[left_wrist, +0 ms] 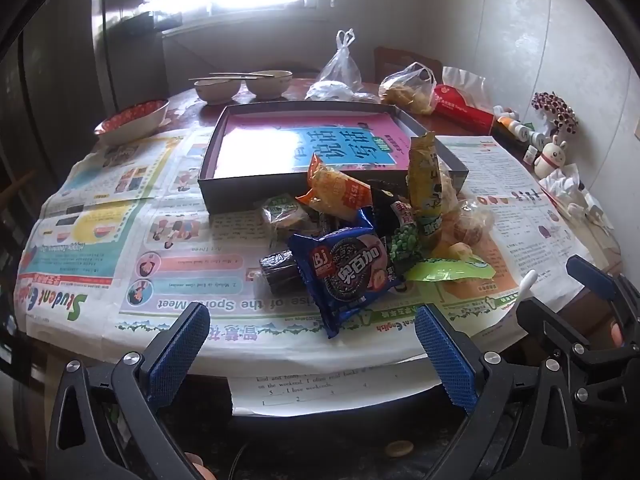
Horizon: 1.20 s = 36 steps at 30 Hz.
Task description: Organize snacks
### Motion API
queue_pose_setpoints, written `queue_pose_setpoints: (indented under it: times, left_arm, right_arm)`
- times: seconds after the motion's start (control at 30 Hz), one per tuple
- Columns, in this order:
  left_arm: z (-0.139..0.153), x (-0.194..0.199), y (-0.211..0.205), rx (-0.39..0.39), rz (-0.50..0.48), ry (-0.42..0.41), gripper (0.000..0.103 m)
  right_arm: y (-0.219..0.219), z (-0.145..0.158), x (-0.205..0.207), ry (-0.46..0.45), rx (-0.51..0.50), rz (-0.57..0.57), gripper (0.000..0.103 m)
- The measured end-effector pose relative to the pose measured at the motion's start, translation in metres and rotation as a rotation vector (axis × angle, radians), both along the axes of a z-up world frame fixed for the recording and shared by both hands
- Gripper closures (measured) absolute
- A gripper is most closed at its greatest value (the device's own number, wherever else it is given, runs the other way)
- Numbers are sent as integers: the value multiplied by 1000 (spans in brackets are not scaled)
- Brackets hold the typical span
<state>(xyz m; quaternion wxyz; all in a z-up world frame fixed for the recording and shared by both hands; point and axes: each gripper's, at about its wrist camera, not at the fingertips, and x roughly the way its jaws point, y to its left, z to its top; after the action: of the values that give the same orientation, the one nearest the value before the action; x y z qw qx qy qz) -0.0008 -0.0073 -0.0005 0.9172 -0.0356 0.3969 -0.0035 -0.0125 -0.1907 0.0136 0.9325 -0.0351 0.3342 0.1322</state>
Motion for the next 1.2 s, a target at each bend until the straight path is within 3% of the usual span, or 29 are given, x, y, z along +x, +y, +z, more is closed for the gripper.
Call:
queue_pose_setpoints:
  times: [0.63, 1.2]
  left_arm:
    - [0, -1, -2, -6, -14, -4, 1]
    - [-3, 7, 12, -96, -44, 14, 1]
  right_arm:
    - [0, 0, 1, -18, -2, -9, 1]
    - [-5, -6, 10, 36, -3, -10, 1]
